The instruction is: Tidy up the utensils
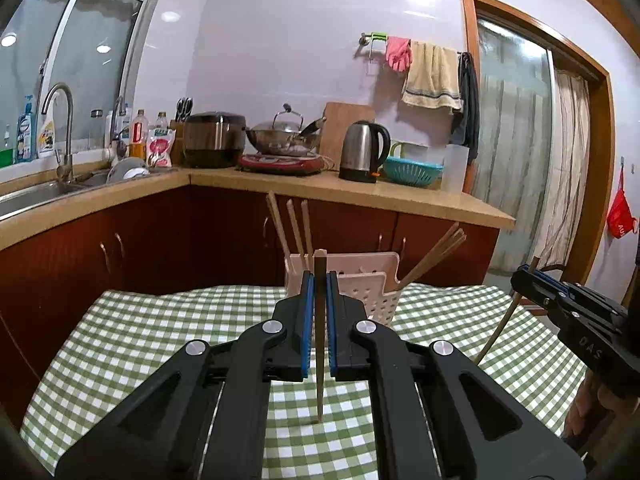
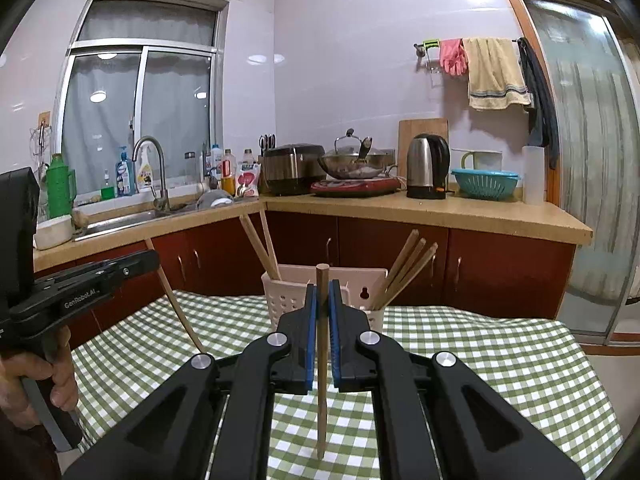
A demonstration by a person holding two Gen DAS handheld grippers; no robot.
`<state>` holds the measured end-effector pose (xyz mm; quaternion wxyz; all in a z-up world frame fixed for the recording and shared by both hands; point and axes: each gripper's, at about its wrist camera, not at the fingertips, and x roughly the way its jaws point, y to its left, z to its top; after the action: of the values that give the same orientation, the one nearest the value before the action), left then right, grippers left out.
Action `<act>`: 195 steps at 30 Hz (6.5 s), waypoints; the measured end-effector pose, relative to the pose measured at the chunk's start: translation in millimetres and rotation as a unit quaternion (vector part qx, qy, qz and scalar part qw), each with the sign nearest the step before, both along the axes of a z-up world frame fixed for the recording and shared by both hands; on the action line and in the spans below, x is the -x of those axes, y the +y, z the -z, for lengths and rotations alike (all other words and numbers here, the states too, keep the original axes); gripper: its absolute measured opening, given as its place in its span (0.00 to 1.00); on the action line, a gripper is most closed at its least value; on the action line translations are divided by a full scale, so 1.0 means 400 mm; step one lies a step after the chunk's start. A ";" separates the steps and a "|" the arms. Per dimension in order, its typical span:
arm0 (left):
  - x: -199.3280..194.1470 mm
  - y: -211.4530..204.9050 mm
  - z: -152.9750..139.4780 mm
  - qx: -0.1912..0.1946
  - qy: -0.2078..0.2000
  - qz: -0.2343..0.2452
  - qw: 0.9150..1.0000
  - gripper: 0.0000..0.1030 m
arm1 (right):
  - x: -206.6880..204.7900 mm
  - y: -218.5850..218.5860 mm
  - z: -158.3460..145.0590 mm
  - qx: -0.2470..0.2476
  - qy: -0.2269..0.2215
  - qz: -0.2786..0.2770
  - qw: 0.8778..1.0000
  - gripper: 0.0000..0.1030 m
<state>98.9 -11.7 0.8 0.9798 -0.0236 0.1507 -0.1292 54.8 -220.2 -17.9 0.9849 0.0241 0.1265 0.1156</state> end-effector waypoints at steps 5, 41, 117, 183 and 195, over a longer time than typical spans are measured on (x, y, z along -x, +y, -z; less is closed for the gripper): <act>-0.011 -0.009 -0.046 0.006 -0.020 0.008 1.000 0.06 | -0.016 -0.010 -0.038 -0.006 -0.018 -0.004 1.000 0.06; -0.297 -0.115 -0.190 0.004 -0.109 -0.018 0.994 0.06 | -0.345 -0.041 -0.176 -0.019 -0.125 0.013 0.992 0.06; -0.225 -0.052 -0.054 -0.045 -0.061 -0.145 0.987 0.95 | -0.298 -0.037 -0.038 0.003 -0.036 0.094 0.995 0.82; 0.334 -0.018 -0.071 -0.027 -0.028 -0.134 0.990 0.96 | 0.218 0.004 -0.088 0.022 -0.030 0.098 0.994 0.83; 0.340 -0.021 -0.072 -0.024 -0.025 -0.133 0.991 0.96 | 0.217 0.009 -0.089 0.024 -0.028 0.096 0.995 0.83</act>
<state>-37.3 -19.9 29.5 0.9920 -0.0162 0.1250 0.0054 -32.1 -216.6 17.7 0.9949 0.0091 0.0990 0.0180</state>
